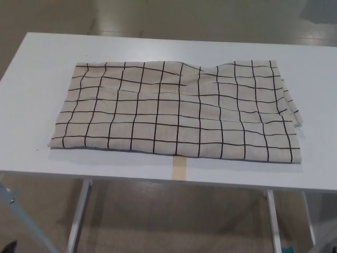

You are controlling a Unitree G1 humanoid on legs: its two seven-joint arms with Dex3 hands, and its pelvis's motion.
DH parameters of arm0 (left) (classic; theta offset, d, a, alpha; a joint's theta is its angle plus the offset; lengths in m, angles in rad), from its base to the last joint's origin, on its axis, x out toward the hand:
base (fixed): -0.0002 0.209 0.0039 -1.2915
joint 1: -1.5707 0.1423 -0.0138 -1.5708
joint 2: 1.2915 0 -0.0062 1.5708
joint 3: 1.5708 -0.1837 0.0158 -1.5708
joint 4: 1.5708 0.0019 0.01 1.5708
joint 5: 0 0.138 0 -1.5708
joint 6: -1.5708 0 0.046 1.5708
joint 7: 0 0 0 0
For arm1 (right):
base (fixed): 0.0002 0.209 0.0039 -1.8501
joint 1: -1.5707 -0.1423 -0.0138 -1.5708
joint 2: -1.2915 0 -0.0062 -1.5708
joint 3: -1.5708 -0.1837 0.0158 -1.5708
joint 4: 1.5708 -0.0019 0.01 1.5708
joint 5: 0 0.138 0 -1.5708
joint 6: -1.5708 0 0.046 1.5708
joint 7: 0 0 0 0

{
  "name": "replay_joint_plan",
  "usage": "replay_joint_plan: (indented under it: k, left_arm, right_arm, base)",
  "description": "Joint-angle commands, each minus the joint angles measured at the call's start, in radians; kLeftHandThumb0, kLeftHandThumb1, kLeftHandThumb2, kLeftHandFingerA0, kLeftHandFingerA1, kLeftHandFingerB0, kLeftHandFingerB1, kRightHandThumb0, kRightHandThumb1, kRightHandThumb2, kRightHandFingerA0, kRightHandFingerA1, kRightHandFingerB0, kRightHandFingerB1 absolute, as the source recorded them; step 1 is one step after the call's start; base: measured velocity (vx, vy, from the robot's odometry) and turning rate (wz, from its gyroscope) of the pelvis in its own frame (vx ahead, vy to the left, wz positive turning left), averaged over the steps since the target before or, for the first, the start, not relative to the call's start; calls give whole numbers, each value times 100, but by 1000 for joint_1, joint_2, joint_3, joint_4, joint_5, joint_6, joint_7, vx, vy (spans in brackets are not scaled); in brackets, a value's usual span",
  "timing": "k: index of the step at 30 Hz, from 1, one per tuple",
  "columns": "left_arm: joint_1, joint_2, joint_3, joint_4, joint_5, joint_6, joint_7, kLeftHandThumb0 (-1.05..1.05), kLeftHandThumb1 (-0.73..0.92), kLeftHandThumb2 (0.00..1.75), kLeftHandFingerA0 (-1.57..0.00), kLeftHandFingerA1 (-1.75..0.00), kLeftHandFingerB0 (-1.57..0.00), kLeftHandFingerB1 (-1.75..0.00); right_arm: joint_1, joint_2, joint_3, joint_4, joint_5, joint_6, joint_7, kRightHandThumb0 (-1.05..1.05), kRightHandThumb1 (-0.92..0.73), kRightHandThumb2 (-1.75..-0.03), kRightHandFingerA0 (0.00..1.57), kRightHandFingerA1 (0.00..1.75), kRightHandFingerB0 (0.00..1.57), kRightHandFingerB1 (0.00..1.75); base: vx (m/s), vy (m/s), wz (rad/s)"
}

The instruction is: Use the left hand to fold a white towel with checkered patterns in half.

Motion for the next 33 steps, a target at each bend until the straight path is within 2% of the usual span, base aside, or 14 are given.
replay_joint_plan:
  k: [1,4,5,7,13,15,19,20,21,22,24,31,32,33]
  left_arm:
    - [3,-82,203,-441,415,-502,182,-80,50,84,0,-25,0,-12]
    - [-13,-84,215,-483,448,-503,182,-81,51,85,0,-24,0,-11]
    - [-42,-64,200,-515,447,-484,167,-84,54,85,0,-19,0,-5]
    - [-77,-28,158,-544,431,-426,145,-85,53,83,0,-13,0,0]
    - [-169,86,65,-578,476,-246,87,-76,46,80,0,-16,0,0]
    - [-236,123,2,-530,482,-200,62,-66,41,76,0,-13,0,0]
    - [-319,183,-92,-446,517,-142,34,-63,39,74,0,-11,0,-1]
    - [-337,198,-120,-434,536,-118,15,-55,38,66,0,-12,0,-2]
    - [-357,216,-152,-421,557,-91,-3,-55,38,66,0,-12,0,-2]
    - [-363,227,-166,-418,571,-79,-9,-57,37,70,0,-8,0,-4]
    - [-377,246,-197,-408,595,-58,-19,-56,36,66,0,-1,0,0]
    - [-477,271,-365,-341,647,144,-137,-32,21,56,0,-1,0,-6]
    - [-477,271,-365,-341,647,144,-137,-32,21,56,0,-1,0,-6]
    - [-507,266,-399,-325,651,198,-170,-24,46,54,0,0,0,0]
  right_arm:
    - [43,-10,36,8,-20,-1,28,-49,-44,-82,27,50,24,47]
    - [47,-11,35,6,-14,2,28,-49,-44,-82,27,50,24,47]
    - [53,-12,37,4,-13,2,32,-47,-64,-63,34,38,32,34]
    - [59,-12,41,9,-12,-3,37,-46,-64,-64,34,39,31,34]
    - [77,-15,49,23,-2,-23,58,-46,-64,-64,34,39,31,34]
    - [80,-15,49,31,5,-28,63,-45,-63,-64,34,39,31,34]
    - [83,-14,51,36,3,-29,59,-43,-63,-59,33,37,32,33]
    - [85,-13,52,36,2,-30,57,-42,-62,-59,33,37,32,33]
    - [86,-11,52,37,1,-32,55,-42,-62,-59,33,37,32,33]
    - [89,-9,54,36,-1,-33,53,-42,-62,-59,33,37,32,33]
    - [92,-7,56,34,-5,-31,49,-42,-62,-59,33,37,32,33]
    - [87,-6,59,26,-15,-21,30,-41,-62,-59,34,38,33,33]
    - [87,-6,59,26,-15,-21,30,-41,-62,-59,34,38,33,33]
    - [88,-9,61,20,-21,-12,23,-41,-62,-59,34,38,33,33]
  base:
    - [0,0,0]
    - [0,0,0]
    - [0,0,0]
    - [0,0,0]
    - [0,0,0]
    - [0,0,0]
    - [0,0,0]
    - [0,0,0]
    - [0,0,0]
    - [0,0,0]
    - [0,0,0]
    - [0,0,0]
    - [0,0,0]
    - [0,0,0]
